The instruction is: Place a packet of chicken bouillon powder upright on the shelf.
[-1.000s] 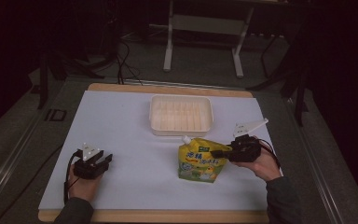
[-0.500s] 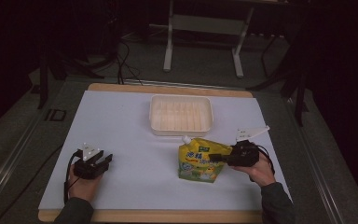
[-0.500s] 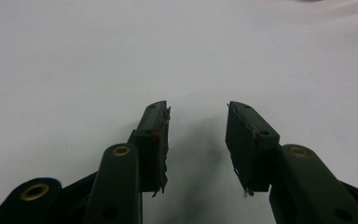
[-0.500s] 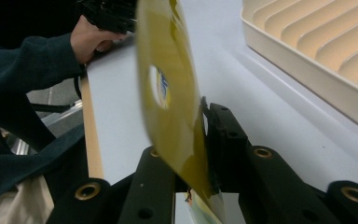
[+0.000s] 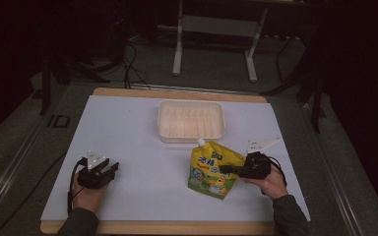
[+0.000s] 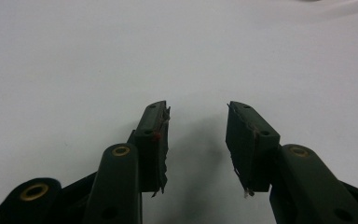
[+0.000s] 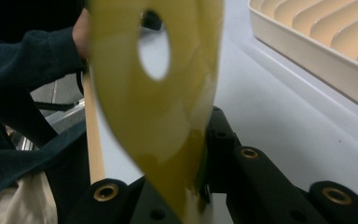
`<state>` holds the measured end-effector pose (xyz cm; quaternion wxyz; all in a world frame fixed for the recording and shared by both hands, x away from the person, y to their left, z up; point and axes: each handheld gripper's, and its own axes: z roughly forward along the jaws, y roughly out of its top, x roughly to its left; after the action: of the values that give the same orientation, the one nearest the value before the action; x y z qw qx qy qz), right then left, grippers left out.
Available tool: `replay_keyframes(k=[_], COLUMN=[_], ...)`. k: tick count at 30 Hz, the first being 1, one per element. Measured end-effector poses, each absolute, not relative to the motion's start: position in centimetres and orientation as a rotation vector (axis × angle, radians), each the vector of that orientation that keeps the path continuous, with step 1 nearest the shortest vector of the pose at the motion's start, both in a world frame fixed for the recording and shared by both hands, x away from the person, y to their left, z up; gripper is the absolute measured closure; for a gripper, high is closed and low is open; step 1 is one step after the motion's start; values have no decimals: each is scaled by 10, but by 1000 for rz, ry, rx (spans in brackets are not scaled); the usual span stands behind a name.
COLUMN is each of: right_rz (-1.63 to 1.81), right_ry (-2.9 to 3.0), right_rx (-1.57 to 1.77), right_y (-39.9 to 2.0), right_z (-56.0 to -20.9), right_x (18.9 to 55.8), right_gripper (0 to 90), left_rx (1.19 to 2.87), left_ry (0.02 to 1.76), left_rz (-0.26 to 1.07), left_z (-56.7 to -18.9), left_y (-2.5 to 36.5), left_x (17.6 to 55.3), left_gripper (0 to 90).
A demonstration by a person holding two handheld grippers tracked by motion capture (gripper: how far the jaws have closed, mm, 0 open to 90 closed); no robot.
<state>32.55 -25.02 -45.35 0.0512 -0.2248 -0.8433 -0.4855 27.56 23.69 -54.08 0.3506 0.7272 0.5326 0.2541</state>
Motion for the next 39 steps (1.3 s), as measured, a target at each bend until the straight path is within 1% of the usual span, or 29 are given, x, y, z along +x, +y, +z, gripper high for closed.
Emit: replay_keyframes(k=[11, 24, 39], right_rz=[-1532, -1592, -1656], right_ry=[-2557, -2581, -2593], right_rx=[-711, -707, -867], right_y=[-249, -243, -246], right_z=[-453, -443, -441], right_x=[315, 309, 309], right_gripper=[896, 900, 900], left_rx=[1883, 1878, 1877], left_ry=[1379, 1378, 1379], left_rz=[658, 660, 669], left_z=[-541, -541, -540], left_y=[237, 237, 237], left_x=[276, 275, 275], left_gripper=[584, 584, 580])
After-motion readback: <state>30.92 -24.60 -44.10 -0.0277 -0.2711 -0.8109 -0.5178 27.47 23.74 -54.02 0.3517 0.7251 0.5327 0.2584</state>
